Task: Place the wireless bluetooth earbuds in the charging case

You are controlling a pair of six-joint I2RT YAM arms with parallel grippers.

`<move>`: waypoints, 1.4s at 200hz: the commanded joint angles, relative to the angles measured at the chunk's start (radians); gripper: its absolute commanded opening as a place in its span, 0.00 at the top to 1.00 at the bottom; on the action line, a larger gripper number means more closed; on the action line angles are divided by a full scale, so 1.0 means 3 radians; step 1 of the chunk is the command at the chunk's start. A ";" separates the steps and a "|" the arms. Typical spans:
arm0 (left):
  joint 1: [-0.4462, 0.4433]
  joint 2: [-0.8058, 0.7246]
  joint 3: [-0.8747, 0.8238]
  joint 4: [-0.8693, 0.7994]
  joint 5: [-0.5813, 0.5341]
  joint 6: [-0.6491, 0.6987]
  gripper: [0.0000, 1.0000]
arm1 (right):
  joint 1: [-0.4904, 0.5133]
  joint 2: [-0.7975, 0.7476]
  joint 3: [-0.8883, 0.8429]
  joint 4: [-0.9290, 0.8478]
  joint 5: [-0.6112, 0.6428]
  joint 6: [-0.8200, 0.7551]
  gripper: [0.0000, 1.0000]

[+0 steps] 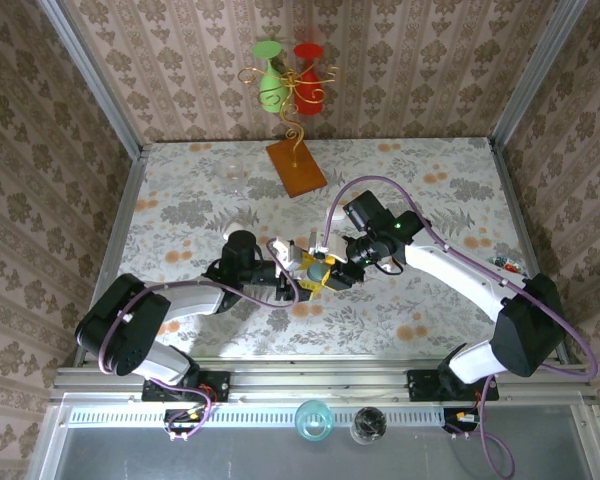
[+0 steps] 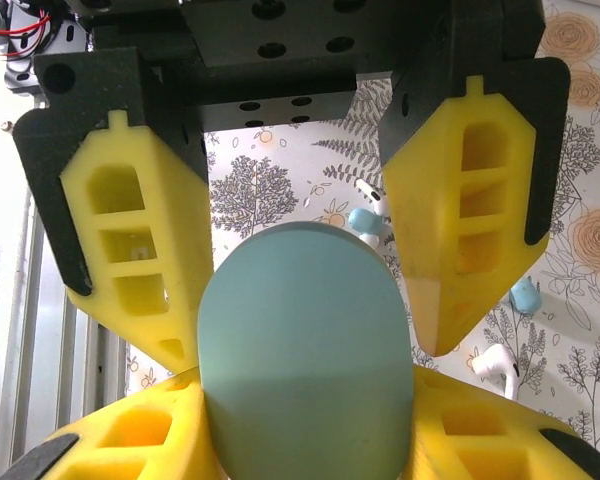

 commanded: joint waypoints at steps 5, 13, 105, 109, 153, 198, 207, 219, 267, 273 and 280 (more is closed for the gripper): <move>-0.0010 -0.0130 0.0067 -0.0123 0.0066 0.0106 0.39 | -0.0004 -0.0083 -0.0025 -0.0036 0.0046 -0.0023 0.73; -0.0002 -0.0143 0.0065 -0.0142 0.0063 0.0113 0.39 | -0.0006 -0.0086 -0.0027 -0.0040 0.0051 -0.0028 0.73; 0.0045 -0.0177 0.0046 -0.0061 0.0120 0.0021 0.49 | -0.0034 -0.0099 -0.0061 -0.0035 0.0036 -0.0038 0.73; 0.0041 -0.0177 0.0044 -0.0061 0.0127 0.0020 0.51 | -0.0032 -0.0099 -0.0060 -0.0036 0.0036 -0.0042 0.73; 0.0056 -0.0182 0.0040 -0.0042 0.0157 0.0015 0.54 | -0.0045 -0.0097 -0.0069 -0.0060 0.0026 -0.0065 0.73; 0.0065 -0.0182 0.0044 -0.0002 0.0203 -0.0018 0.63 | -0.0045 -0.0085 -0.0069 -0.0069 0.0014 -0.0069 0.72; 0.0064 -0.0187 0.0038 0.0022 0.0212 -0.0031 0.65 | -0.0045 -0.0085 -0.0068 -0.0064 0.0020 -0.0066 0.72; 0.0070 -0.0182 0.0027 0.0059 0.0216 -0.0044 0.66 | -0.0045 -0.0092 -0.0073 -0.0042 0.0030 -0.0061 0.67; 0.0147 -0.0177 -0.0040 0.0251 0.0263 -0.0168 0.66 | -0.0098 -0.0199 -0.0190 0.0204 0.0107 0.0053 0.35; 0.0157 -0.0177 -0.0041 0.0279 0.0276 -0.0192 0.66 | -0.0108 -0.0308 -0.0196 0.0221 0.0103 0.0068 0.33; 0.0163 -0.0177 -0.0055 0.0308 0.0282 -0.0207 0.66 | -0.0118 -0.0321 -0.0203 0.0236 0.0102 0.0075 0.31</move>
